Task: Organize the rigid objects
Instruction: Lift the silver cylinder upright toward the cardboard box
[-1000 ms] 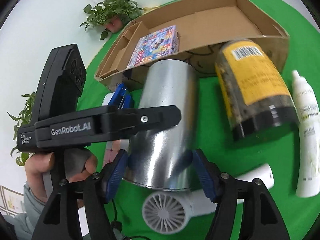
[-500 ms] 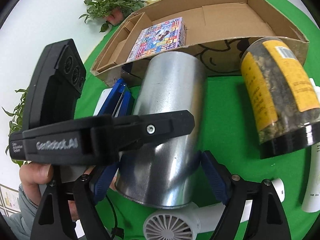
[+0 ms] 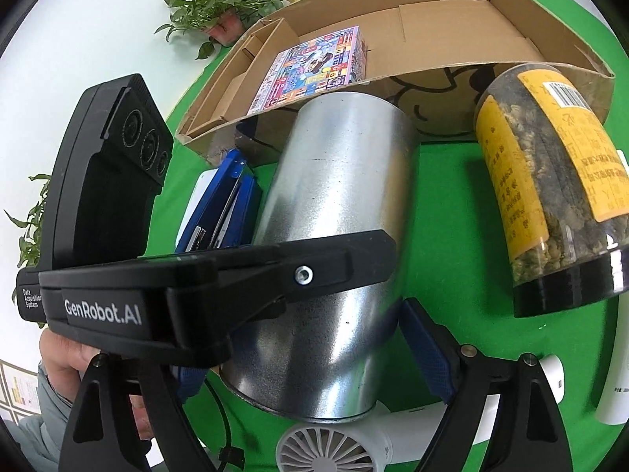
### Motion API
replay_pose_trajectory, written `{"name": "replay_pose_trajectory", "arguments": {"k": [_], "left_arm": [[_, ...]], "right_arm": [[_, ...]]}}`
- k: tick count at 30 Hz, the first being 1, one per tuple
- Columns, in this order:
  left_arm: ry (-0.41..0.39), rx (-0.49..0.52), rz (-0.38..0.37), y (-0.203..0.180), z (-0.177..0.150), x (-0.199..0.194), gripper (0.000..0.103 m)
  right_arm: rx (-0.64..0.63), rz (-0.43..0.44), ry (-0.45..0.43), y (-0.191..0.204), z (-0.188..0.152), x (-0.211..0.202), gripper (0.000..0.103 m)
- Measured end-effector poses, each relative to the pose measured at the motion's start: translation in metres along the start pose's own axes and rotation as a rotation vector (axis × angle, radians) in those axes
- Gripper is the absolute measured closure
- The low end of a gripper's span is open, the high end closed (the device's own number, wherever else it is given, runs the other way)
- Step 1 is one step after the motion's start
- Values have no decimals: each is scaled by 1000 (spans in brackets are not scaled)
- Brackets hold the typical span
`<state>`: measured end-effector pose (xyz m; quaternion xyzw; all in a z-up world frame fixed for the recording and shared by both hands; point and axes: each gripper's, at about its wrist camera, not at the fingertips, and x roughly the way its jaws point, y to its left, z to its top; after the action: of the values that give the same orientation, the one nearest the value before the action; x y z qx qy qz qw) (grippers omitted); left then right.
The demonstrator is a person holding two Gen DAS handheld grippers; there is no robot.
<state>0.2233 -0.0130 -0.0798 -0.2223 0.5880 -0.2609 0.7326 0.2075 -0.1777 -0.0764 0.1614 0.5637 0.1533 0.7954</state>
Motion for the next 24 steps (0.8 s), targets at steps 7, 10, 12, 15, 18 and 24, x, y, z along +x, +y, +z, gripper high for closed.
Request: {"name": "replay_pose_trajectory", "arguments": {"k": [7, 10, 12, 15, 18, 24], "left_arm": [[-110, 23, -14, -9, -8, -30, 18], [-168, 61, -10, -25, -6, -48, 18], [-201, 88, -11, -35, -4, -60, 18], [-247, 139, -9, -54, 6, -76, 18], [-287, 198, 17, -72, 19, -87, 18], [-332, 291, 19, -102, 58, -103, 18]], "right_arm": [[-57, -2, -65, 15, -6, -17, 18], [-94, 1, -118, 25, -4, -35, 18], [-116, 0, -156, 32, -1, -48, 18], [-147, -5, -216, 40, 6, -69, 18], [-178, -22, -267, 48, 18, -88, 18], [-228, -62, -352, 57, 54, -119, 18]]}}
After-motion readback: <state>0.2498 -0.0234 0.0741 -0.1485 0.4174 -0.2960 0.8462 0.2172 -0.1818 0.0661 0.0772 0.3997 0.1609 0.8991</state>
